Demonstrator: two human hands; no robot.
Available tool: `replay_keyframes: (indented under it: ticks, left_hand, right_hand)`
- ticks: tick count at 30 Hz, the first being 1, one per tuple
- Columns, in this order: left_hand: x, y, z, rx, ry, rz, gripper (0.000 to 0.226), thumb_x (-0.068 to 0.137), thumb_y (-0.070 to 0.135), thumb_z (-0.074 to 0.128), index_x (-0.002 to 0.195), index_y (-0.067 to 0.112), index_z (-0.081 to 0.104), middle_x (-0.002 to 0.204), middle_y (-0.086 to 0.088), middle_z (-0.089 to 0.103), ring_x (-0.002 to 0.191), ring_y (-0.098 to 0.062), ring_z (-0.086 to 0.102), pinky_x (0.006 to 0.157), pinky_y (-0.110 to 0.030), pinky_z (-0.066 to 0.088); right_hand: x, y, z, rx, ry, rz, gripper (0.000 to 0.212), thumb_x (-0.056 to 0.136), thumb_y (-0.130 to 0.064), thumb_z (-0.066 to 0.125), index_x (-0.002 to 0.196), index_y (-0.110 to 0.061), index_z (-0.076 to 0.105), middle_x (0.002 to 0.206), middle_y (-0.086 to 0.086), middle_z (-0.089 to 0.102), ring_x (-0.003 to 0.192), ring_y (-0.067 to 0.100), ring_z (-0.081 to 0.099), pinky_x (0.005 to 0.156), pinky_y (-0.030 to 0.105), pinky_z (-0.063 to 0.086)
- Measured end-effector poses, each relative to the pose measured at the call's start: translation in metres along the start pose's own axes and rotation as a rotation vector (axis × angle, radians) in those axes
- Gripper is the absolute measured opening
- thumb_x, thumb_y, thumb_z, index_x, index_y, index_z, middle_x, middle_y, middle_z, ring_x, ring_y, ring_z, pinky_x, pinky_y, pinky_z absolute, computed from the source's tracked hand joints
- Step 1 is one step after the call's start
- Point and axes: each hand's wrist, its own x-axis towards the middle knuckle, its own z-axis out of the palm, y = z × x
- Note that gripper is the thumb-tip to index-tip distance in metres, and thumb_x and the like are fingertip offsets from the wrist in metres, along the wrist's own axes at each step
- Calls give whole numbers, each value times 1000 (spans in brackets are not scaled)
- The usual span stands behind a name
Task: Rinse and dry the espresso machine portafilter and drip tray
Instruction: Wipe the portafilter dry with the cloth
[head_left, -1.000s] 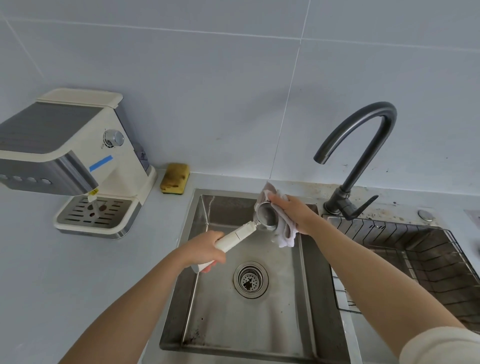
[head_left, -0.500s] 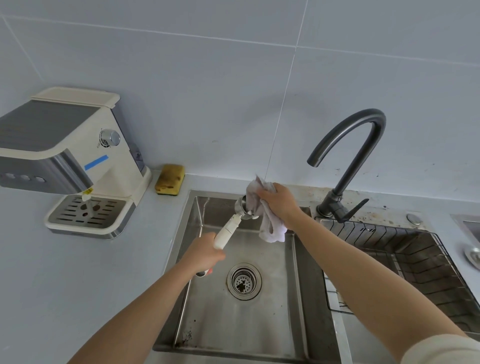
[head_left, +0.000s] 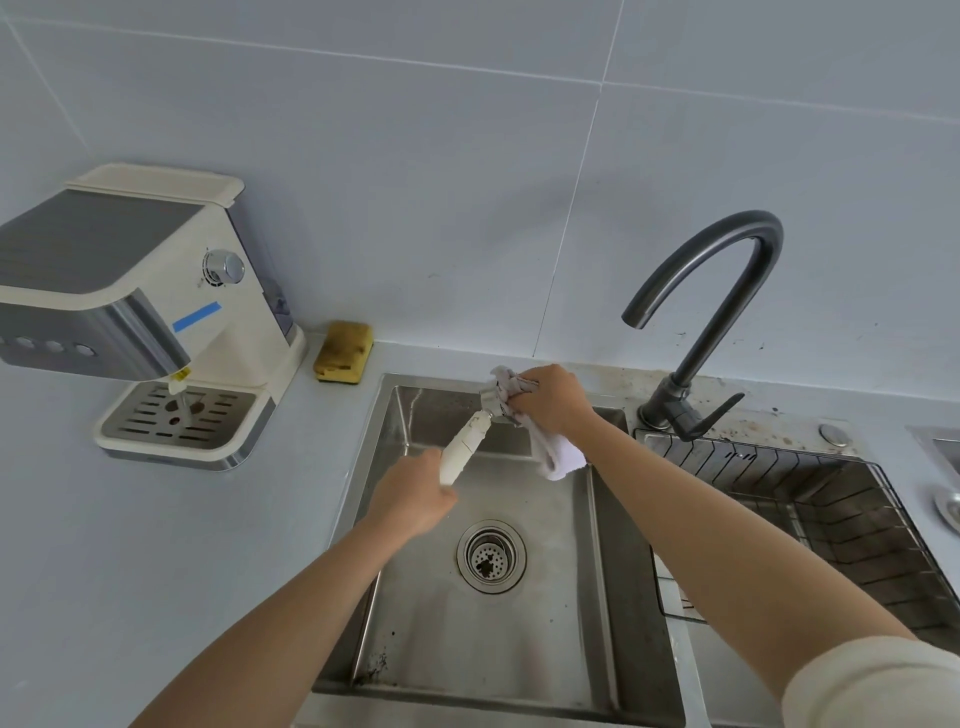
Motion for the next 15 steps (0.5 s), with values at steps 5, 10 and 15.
replay_keyframes:
  ticks: [5,10,15]
  left_hand:
    - [0,-1,1,-75,-69,-18,27,84,13,53,110,6,51,99,-12,59,72,-23,55,59,-34,54]
    - [1,1,-1,-181,-134,-15,27,84,10,52,111,8,46,93,-6,51,46,-13,49,41,-20,41]
    - [2,2,-1,-226,-110,-5,38,84,9,52,121,8,45,93,-6,52,45,-14,49,46,-24,43]
  right_hand:
    - [3,4,-3,-400,-100,-81,20,78,-12,61,62,-17,49,67,-3,51,72,20,52,51,22,31]
    - [-3,11,-7,-320,38,-353,23,88,-10,54,104,-16,69,105,-2,55,83,14,53,53,7,29]
    - [-2,6,-4,-508,162,-330,25,94,-22,48,110,-9,62,121,10,45,85,30,53,64,29,32]
